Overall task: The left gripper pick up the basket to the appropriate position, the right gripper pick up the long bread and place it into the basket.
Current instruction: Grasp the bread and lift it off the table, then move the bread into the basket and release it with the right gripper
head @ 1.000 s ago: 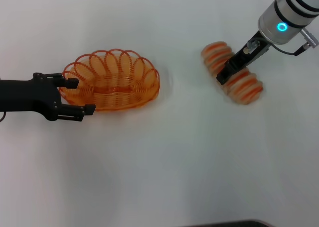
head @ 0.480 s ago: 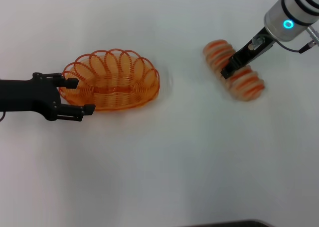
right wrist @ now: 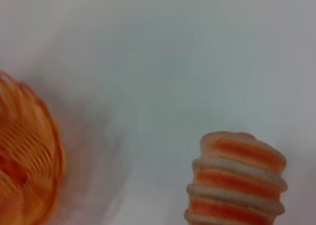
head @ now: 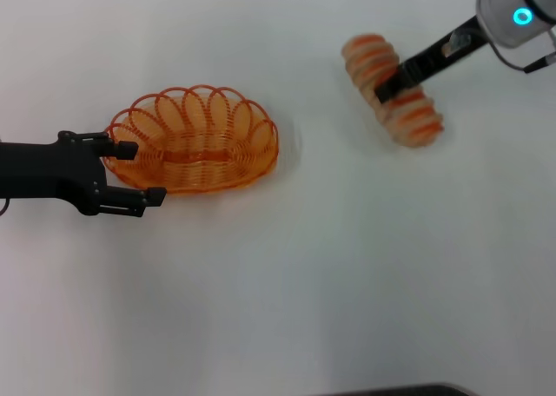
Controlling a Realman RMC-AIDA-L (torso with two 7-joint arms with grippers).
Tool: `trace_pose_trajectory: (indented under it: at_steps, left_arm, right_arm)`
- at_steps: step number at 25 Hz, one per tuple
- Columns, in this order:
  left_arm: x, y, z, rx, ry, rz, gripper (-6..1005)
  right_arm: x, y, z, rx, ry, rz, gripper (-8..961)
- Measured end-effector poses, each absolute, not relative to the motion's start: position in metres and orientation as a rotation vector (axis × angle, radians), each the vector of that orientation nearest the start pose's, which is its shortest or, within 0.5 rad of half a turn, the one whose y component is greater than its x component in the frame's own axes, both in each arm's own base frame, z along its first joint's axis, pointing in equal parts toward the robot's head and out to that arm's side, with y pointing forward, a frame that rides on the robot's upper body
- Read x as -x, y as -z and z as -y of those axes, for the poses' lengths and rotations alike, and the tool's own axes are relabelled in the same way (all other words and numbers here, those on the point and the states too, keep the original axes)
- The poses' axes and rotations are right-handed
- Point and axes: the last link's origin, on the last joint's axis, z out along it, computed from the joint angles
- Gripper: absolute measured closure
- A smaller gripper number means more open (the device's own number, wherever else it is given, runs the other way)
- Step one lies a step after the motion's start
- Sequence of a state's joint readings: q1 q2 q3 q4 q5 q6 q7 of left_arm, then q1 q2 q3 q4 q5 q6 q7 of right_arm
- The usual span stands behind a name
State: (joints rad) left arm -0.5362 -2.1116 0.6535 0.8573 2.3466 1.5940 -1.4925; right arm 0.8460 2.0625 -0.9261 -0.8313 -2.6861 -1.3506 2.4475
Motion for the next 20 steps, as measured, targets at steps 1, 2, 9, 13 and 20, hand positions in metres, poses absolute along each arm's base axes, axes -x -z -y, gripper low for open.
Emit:
trace_pose_trajectory:
  at_steps: [1, 2, 9, 13, 20]
  left_arm:
    - [0.278, -0.008, -0.324, 2.842, 0.261, 0.646, 105]
    - [0.278, -0.008, -0.324, 2.845, 0.262, 0.648, 105]
    - [0.279, -0.013, -0.323, 2.829, 0.267, 0.649, 106]
    - [0.280, -0.016, -0.321, 2.822, 0.279, 0.667, 105]
    - [0.287, -0.028, -0.313, 2.775, 0.336, 0.710, 103]
  right_arm:
    - [-0.217, -0.007, -0.416, 2.442, 0.228, -1.240, 520]
    - [-0.217, -0.011, -0.417, 2.448, 0.176, -1.235, 530]
    - [-0.203, -0.041, -0.419, 2.522, -0.453, -1.033, 566]
    - [-0.197, -0.047, -0.418, 2.523, -0.619, -0.873, 592]
    - [-0.169, -0.032, -0.422, 2.538, -0.729, -0.616, 624]
